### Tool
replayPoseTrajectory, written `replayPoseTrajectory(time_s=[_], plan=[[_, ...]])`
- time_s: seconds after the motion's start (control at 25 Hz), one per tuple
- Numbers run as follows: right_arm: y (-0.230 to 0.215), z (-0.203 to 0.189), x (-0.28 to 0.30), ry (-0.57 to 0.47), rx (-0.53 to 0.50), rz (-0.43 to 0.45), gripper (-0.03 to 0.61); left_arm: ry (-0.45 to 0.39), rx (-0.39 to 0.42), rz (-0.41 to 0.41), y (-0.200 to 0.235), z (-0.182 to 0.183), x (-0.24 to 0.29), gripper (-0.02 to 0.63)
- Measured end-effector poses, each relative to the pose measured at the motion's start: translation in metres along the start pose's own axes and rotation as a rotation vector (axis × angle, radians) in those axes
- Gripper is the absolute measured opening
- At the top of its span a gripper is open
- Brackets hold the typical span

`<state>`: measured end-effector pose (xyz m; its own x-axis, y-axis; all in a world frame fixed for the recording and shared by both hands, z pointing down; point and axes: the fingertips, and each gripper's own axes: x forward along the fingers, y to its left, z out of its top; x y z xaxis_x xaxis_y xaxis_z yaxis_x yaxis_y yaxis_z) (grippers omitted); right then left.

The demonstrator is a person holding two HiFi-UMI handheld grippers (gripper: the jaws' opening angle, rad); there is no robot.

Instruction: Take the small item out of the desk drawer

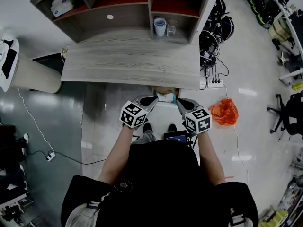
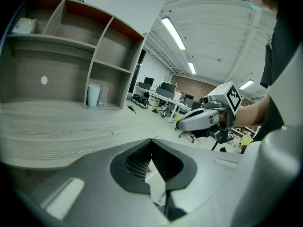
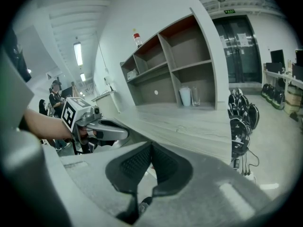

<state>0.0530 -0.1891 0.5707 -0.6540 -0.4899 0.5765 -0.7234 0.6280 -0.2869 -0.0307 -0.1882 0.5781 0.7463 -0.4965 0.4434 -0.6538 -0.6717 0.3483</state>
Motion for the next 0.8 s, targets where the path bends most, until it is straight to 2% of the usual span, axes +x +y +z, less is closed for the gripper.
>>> replayPoseTrajectory(time_s=[0.52, 0.8], plan=[[-0.011, -0.012, 0.006, 0.042, -0.003, 0.025, 0.002, 0.026, -0.028, 0.000, -0.001, -0.010, 0.011, 0.002], [-0.018, -0.019, 0.023, 0.100, -0.067, 0.053, 0.002, 0.040, -0.053, 0.010, 0.006, -0.017, 0.019, 0.002]])
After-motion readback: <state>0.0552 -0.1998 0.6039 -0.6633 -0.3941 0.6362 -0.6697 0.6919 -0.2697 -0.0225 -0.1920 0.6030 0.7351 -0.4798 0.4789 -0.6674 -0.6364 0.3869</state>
